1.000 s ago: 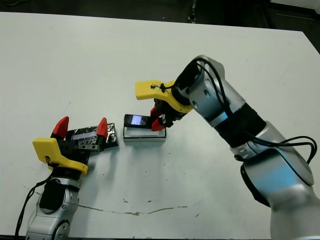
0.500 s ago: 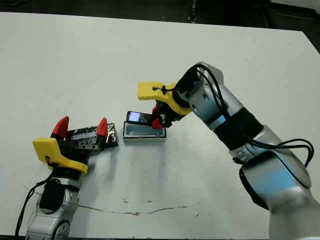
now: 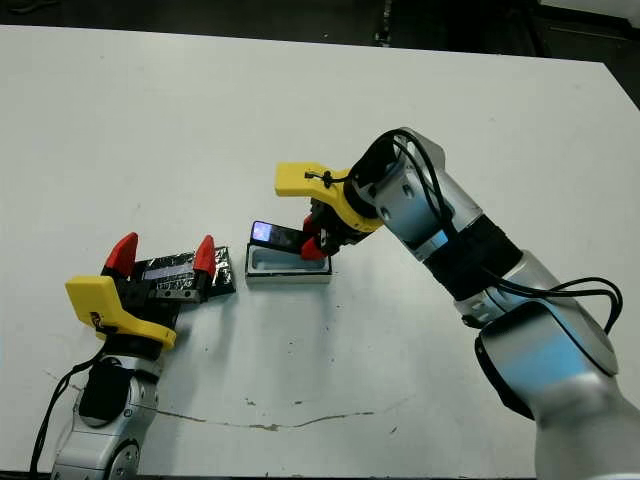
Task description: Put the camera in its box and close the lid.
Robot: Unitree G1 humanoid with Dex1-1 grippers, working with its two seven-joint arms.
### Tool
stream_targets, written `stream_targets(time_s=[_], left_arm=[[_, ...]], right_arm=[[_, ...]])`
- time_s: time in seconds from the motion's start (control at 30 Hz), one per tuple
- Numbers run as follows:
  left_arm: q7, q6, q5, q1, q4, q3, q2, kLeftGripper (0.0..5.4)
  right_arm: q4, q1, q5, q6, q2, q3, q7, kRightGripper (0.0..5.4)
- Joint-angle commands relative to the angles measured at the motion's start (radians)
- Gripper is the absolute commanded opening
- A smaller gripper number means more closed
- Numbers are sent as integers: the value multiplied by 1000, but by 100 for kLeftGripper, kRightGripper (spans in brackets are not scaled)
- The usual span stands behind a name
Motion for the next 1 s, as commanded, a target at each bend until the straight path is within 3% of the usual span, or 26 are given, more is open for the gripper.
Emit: stream_targets(time_s=[0.03, 0.57, 1.0], left_arm=[[-6, -3, -8, 13, 11, 4, -1, 540], [-1, 3, -1, 17, 8, 1, 1, 540], [-2, 5, -9, 19, 5, 3, 3, 540]], right_arm=[[-20, 21, 19, 25, -6, 10, 5, 166], [-15, 40, 19, 12, -10, 28, -28, 166], [43, 34, -14, -74, -30, 56, -24, 166]])
